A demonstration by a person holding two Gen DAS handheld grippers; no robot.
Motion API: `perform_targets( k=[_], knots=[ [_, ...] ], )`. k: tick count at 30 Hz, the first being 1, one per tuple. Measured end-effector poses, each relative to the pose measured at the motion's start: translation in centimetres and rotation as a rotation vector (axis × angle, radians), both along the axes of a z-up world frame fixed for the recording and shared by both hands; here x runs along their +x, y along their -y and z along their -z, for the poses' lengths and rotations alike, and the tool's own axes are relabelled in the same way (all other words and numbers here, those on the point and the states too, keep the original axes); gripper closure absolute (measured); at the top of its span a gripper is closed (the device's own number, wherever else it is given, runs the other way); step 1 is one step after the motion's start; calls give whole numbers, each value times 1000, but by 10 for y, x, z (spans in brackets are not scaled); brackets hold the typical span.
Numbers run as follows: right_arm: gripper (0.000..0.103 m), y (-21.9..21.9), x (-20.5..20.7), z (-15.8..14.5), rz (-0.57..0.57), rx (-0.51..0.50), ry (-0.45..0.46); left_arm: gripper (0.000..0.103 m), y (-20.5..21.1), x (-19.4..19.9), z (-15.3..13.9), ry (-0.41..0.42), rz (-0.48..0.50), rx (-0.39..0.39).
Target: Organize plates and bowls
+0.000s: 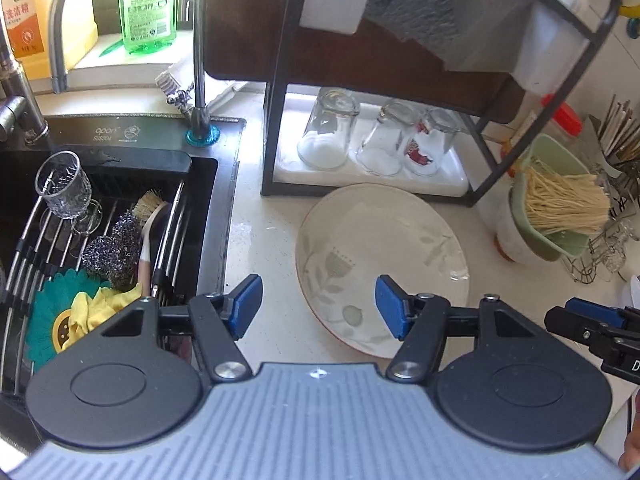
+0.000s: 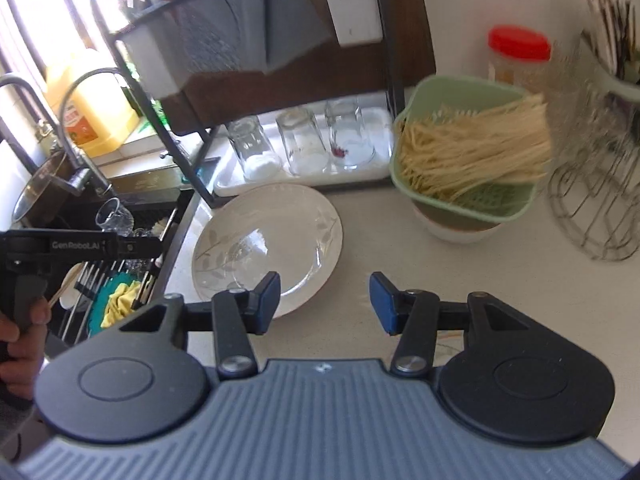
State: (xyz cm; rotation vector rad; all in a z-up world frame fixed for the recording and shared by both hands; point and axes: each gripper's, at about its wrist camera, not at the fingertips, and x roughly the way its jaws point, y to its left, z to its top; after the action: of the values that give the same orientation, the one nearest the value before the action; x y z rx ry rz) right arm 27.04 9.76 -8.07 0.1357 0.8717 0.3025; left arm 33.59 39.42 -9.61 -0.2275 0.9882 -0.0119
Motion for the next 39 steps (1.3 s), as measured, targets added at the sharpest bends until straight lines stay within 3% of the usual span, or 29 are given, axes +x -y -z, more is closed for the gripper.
perform_targets(
  k=[12,18,25,29,33,39],
  knots=[
    [53,-21,65,48,68,36,-129,35,-18,63,53,-112,62,-44],
    [69,-32,93,69,70,19,-183,37,-21,93,69,-140,113,-61],
    [84,-36,108,90,110,11,-238,66,-28,113,82,-180,162,-79],
    [84,-38,109,92,107,11,-227,76,-31,118,90,-190,202,-170],
    [84,-38,110,93,98,15,-224,76,-27,118,92,-184,219,-174],
    [84,-32,106,89,114,49,-244,76,-34,113,88,-202,205,-257]
  ],
)
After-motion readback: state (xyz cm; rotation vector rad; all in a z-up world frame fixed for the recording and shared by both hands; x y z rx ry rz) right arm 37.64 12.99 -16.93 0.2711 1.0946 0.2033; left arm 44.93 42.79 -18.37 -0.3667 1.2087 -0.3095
